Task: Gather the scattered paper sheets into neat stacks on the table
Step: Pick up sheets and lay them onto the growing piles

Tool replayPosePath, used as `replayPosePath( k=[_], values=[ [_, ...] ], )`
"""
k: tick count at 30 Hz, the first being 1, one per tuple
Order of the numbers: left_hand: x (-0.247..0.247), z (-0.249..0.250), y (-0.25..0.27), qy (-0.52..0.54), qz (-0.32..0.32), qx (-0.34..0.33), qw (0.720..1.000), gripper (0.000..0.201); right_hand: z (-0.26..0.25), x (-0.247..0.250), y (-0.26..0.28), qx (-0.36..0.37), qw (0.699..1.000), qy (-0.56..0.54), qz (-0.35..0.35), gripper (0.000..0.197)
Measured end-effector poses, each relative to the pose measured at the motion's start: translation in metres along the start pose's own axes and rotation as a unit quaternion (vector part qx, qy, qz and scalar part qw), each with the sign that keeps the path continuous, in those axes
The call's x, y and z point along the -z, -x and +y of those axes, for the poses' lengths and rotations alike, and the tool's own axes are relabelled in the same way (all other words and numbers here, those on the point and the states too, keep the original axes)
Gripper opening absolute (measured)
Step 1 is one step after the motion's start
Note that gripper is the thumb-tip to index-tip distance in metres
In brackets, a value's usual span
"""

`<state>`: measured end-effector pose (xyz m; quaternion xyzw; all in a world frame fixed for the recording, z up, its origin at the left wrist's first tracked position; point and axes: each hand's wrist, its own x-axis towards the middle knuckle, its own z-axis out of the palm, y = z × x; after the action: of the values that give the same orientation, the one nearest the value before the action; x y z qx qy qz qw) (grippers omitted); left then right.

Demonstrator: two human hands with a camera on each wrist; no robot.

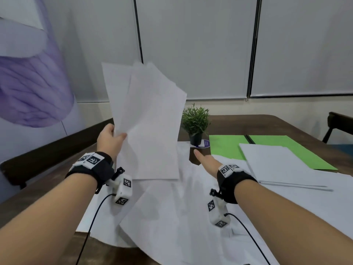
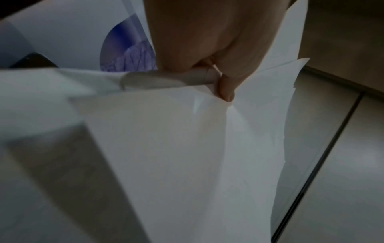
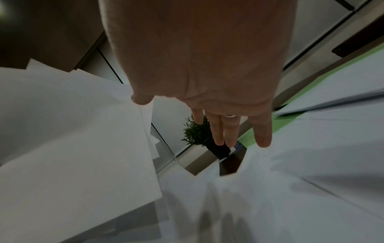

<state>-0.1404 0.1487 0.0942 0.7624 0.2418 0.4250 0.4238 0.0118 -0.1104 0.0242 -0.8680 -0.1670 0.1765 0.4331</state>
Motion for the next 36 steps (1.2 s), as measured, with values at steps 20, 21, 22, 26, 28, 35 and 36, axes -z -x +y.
replayPosePath(
  k=[20,21,22,26,28,35,36],
  values=[
    [-0.019,0.171,0.003,0.246,-0.043,-0.098,0.963,0.02,-0.083,0.137,0.07,0.192,0.949,-0.153,0.198,0.107],
    [-0.026,0.173,0.004,0.26,-0.06,-0.086,0.96,0.018,-0.085,0.146,0.073,0.201,0.944,-0.156,0.21,0.09],
    [-0.032,0.174,0.008,0.266,-0.077,-0.07,0.958,0.016,-0.084,0.156,0.073,0.204,0.941,-0.157,0.219,0.074],
    [-0.061,0.153,0.025,0.251,-0.139,0.041,0.957,0.032,-0.063,0.174,0.063,0.169,0.947,-0.15,0.227,0.082],
    [-0.078,0.131,0.038,0.238,-0.171,0.102,0.951,0.033,-0.043,0.169,0.061,0.137,0.963,-0.107,0.205,0.065],
    [-0.136,0.044,0.092,0.022,-0.289,0.256,0.922,0.05,0.053,0.117,0.025,-0.003,0.987,-0.012,0.157,0.052],
    [-0.14,0.034,0.1,-0.043,-0.324,0.277,0.904,0.058,0.064,0.109,0.022,-0.026,0.99,0.018,0.14,0.053]
  ],
)
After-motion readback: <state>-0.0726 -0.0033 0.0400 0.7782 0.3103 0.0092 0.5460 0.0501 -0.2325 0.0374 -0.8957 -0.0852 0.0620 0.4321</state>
